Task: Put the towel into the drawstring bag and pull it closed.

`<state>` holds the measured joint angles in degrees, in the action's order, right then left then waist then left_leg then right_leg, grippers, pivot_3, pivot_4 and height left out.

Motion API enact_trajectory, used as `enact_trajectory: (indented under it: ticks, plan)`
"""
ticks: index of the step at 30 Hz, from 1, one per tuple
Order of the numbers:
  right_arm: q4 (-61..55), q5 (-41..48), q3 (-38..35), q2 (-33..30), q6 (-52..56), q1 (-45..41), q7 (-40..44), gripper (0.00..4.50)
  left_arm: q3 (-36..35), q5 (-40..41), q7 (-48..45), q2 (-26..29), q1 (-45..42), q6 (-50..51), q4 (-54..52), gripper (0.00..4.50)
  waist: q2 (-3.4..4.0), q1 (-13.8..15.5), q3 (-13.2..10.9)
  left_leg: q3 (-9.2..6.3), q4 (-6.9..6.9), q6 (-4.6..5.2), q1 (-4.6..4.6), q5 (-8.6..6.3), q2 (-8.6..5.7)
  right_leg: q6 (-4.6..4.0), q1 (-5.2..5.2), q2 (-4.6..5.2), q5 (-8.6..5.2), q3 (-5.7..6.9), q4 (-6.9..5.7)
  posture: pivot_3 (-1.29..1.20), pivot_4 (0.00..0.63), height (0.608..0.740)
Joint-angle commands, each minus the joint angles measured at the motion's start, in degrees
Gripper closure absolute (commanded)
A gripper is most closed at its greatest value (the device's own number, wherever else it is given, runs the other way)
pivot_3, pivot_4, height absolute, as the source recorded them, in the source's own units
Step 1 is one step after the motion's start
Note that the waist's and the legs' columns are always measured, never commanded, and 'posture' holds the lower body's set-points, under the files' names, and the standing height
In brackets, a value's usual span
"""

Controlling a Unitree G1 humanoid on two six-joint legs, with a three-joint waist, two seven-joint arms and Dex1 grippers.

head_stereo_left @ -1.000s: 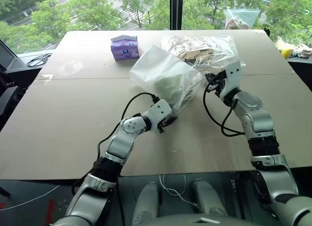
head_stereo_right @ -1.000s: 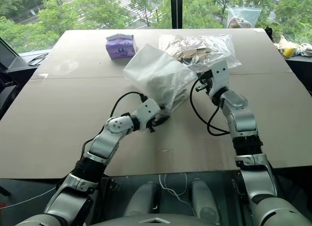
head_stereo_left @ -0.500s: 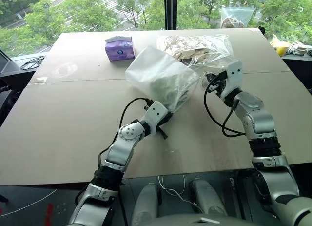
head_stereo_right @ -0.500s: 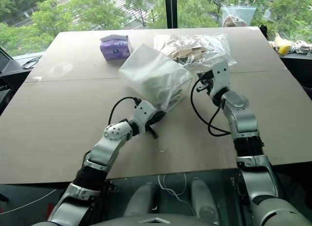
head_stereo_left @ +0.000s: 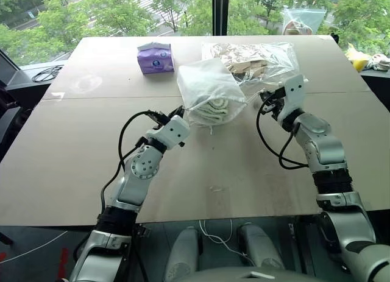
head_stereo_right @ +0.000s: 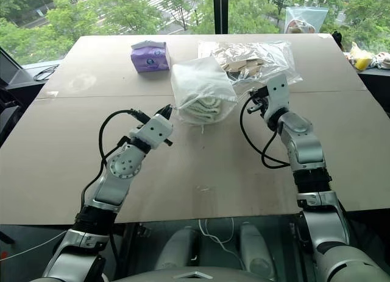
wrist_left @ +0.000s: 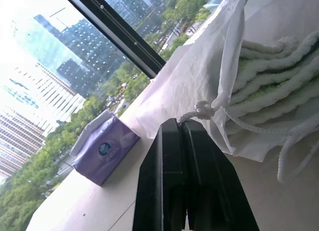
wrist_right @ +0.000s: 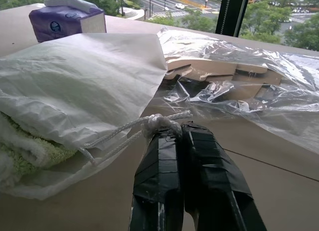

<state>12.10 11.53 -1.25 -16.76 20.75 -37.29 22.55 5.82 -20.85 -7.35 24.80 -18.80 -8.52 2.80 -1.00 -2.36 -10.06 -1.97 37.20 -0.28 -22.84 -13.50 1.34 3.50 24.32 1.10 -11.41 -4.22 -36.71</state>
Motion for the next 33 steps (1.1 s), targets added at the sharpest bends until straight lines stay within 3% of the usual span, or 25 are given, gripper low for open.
enact_trajectory:
  ticks: [1, 14, 25, 33]
  plan:
    - [-0.94, 0.26, -2.01, -0.71, -1.62, -2.14, -0.15, 4.50, -2.00, -0.09, 1.43, -0.27, -0.83, 2.14, 0.71, 4.47, 0.00, -0.03, 0.00, 0.00, 0.00, 0.00, 0.00, 0.00, 0.00, 0.03, 0.00, 0.00, -0.02, 0.00, 0.00, 0.00, 0.150, 0.740]
    - [0.31, -0.54, -3.45, -1.44, -2.75, -2.74, -1.98, 4.50, -6.18, -5.27, 11.98, 3.16, -4.33, 0.45, 4.04, 4.47, -0.01, -0.06, -0.01, -0.01, -0.01, 0.00, 0.00, 0.00, 0.01, 0.03, 0.02, -0.01, -0.02, 0.00, -0.02, 0.00, 0.150, 0.740]
    - [10.16, -2.78, -11.75, -1.15, -12.58, -9.09, -18.01, 4.50, -9.97, -6.18, 19.31, 8.51, -10.77, 0.47, 12.64, 4.47, -0.02, -0.06, -0.02, 0.02, -0.10, 0.00, -0.08, 0.00, 0.00, -0.07, 0.12, 0.00, 0.05, 0.00, -0.01, 0.00, 0.150, 0.740]
    - [15.49, -1.57, -17.60, -1.95, -12.19, -10.62, -29.29, 4.50, -14.91, -1.55, 21.57, 8.90, -12.37, 4.99, 16.77, 4.47, -0.02, -0.09, -0.03, 0.04, -0.14, -0.01, -0.18, 0.00, 0.00, -0.09, 0.25, 0.02, 0.06, -0.02, -0.02, 0.00, 0.150, 0.740]
